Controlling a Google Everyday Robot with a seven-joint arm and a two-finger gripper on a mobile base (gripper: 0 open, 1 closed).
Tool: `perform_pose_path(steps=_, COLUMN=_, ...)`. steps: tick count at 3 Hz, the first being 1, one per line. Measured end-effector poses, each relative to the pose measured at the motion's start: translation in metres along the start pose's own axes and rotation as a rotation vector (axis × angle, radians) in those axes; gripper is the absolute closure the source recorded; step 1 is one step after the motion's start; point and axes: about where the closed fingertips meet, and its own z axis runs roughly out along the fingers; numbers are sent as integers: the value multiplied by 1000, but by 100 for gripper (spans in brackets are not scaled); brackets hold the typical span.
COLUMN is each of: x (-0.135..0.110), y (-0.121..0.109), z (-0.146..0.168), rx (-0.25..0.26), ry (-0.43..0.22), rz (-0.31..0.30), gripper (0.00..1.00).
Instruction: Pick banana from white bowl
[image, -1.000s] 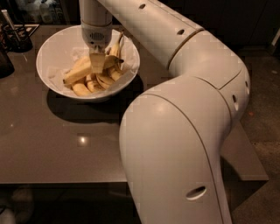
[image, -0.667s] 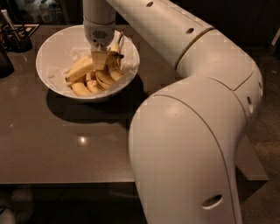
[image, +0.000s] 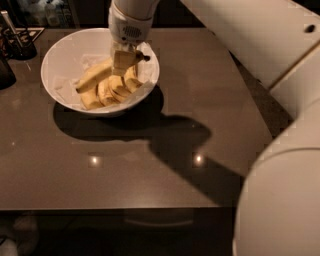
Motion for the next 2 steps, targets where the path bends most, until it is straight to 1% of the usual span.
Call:
perform_pose_path(steps=1, x=1, y=29, z=-26, rx=41, ry=-107, rz=-2, gripper=100)
perform_pose_path(steps=2, x=5, y=61, z=-49, rx=85, ry=-197, rz=14, gripper=100)
